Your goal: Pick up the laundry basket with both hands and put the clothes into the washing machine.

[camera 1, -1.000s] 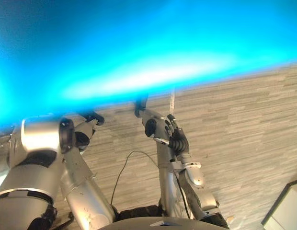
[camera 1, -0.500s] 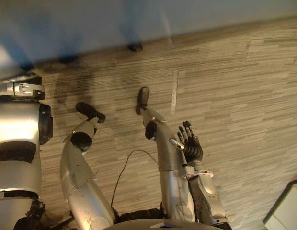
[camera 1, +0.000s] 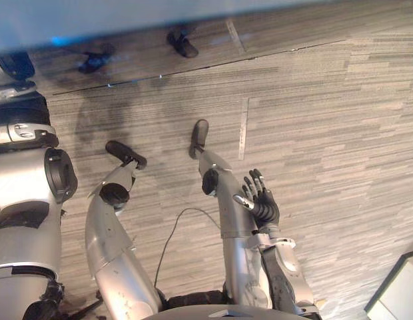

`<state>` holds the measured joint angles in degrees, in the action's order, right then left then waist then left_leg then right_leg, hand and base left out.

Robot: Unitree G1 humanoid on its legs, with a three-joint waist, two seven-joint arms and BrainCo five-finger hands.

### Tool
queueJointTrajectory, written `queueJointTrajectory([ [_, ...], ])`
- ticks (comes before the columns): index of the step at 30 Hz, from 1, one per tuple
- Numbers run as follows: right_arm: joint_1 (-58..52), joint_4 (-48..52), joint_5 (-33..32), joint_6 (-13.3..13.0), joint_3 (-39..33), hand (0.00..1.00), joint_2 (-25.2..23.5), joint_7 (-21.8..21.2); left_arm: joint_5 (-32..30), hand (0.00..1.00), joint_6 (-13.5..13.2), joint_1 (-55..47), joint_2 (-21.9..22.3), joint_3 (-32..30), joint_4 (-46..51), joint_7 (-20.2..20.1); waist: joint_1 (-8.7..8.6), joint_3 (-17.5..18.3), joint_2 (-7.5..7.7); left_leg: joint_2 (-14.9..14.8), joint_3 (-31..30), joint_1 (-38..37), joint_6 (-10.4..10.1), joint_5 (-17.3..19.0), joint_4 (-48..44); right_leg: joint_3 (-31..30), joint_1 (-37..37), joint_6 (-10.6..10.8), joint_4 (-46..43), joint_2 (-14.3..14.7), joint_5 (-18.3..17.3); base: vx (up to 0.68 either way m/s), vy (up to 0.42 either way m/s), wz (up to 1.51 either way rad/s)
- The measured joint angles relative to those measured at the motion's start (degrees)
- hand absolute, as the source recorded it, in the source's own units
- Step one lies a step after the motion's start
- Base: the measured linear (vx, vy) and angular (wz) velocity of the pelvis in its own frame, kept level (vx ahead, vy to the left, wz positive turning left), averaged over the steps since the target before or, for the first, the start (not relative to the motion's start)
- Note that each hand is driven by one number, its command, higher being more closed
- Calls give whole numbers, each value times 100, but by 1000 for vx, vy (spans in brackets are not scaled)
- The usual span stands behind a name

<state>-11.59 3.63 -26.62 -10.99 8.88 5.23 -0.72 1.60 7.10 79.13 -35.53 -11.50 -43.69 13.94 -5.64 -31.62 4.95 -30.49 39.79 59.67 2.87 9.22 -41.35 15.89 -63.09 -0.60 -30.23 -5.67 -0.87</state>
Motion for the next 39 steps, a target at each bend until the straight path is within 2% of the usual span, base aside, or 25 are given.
queueJointTrajectory([
  [6, -169, 3, 16, 19, -8, 0, -2, 2, 317, 0, -149, -547, -9, -482, 15, -191, 11, -3, -4, 27, -39, -99, 14, -95, 105, 60, 140, -44, 68, 14, 31, 13, 2, 4],
  [9, -173, 1, 234, 93, 5, 0, -4, 6, 506, 0, -248, -1384, 29, -717, 99, -313, 8, -6, -10, 101, -13, -302, 3, -185, 259, 70, 347, -39, 243, 14, 104, 17, 5, 4],
  [12, -253, 7, 278, 142, 26, 0, -8, 7, 494, 0, -325, -2289, 294, -695, 736, -326, 41, -11, -32, 119, -3, -507, -10, -194, 358, 73, 568, -27, 403, 36, 133, 4, 0, 1],
  [15, -370, 21, 451, 153, 26, 0, -14, 8, 286, 0, -540, -3313, 913, -609, 1299, -307, 74, -13, -74, 195, 38, -716, -13, -229, 487, 74, 777, -13, 533, 20, 148, 7, 4, 4],
  [17, -366, 50, 451, 190, 23, 0, -20, 9, 1, 0, -566, -3887, 1426, -507, 1497, -316, 127, -29, -116, 241, 93, -859, -16, -237, 554, 54, 873, -12, 555, 0, 149, 11, -3, 2],
  [18, -352, 74, 451, 210, 18, 0, -20, 17, -119, 0, -564, -4250, 1817, -392, 1537, -318, 164, -19, -191, 277, 93, -920, -19, -245, 591, 53, 926, -5, 554, -16, 143, 28, -9, 6],
  [21, -251, 74, 477, 233, 24, 0, -28, 145, -192, 0, -565, -5171, 2762, -43, 1627, -253, 247, -21, -293, 387, 108, -1279, -16, -270, 645, 45, 1179, 6, 342, -111, 20, 37, -21, 14],
  [24, -128, -73, 679, 240, -12, 0, -15, 230, -178, 0, -607, -5980, 3315, 381, 1854, -218, 289, -9, -375, 480, 80, -1881, -18, -269, 673, 50, 1659, 2, 12, -233, -261, 27, -49, 24],
  [26, -100, -260, 686, 240, -15, 0, 3, 244, -29, 0, -810, -6498, 3603, 746, 1999, -309, 343, 39, -495, 549, 6, -2396, -83, -262, 761, 81, 2132, 4, -157, -304, -539, 23, -112, 28],
  [28, -84, -570, 699, 266, 11, 0, 51, 243, 173, 0, -963, -6894, 3722, 1008, 2056, -390, 383, 112, -629, 601, -71, -2847, -160, -270, 938, 164, 2606, -54, -171, -310, -704, 23, -139, 28],
  [30, -59, -882, 858, 302, 58, 0, 167, 243, 455, 0, -1040, -7217, 3838, 1174, 2049, -491, 408, 190, -736, 758, -82, -3349, -255, -450, 1376, 307, 3109, -80, -7, -339, -748, 30, -138, 33],
  [32, -67, -1190, 908, 379, 121, 0, 283, 254, 767, 0, -1060, -7609, 3891, 1391, 2050, -597, 422, 556, -858, 988, 60, -3809, -207, -671, 2034, 604, 3535, -85, 228, -429, -748, 49, -144, 50],
  [34, -120, -1387, 919, 386, 11, 0, 313, 259, 959, 0, -1114, -7866, 3888, 1576, 2061, -686, 388, 858, -957, 1045, 395, -4278, -146, -706, 2426, 927, 4027, -164, 549, -455, -741, 125, -119, 70],
  [35, -191, -1469, 925, 382, -132, 0, 243, 265, 1058, 0, -1172, -8088, 3884, 1664, 2187, -770, 434, 1170, -968, 833, 674, -4427, 110, -556, 1775, 1214, 4280, -412, 647, -508, -739, 141, -44, 59],
  [36, -195, -1485, 926, 382, -191, 0, 242, 266, 1078, 0, -1183, -8213, 3883, 1679, 2312, -808, 434, 1274, -973, 723, 721, -4500, 144, -497, 1275, 1281, 4354, -441, 647, -510, -759, 131, -29, 55],
  [37, -192, -1496, 924, 366, -323, 0, 232, 274, 1180, 0, -1266, -8363, 3880, 1706, 2411, -836, 400, 1390, -986, 672, 666, -4671, 78, -272, 664, 1361, 4504, -448, 669, -508, -787, 70, 2, 44],
  [39, -263, -1438, 904, 331, -666, 0, 173, 379, 1563, 0, -1299, -8642, 3877, 1714, 2628, -928, 348, 1634, -1042, 897, 328, -5154, -224, 246, 257, 1568, 4798, -412, 821, -458, -764, 19, 26, 47],
])
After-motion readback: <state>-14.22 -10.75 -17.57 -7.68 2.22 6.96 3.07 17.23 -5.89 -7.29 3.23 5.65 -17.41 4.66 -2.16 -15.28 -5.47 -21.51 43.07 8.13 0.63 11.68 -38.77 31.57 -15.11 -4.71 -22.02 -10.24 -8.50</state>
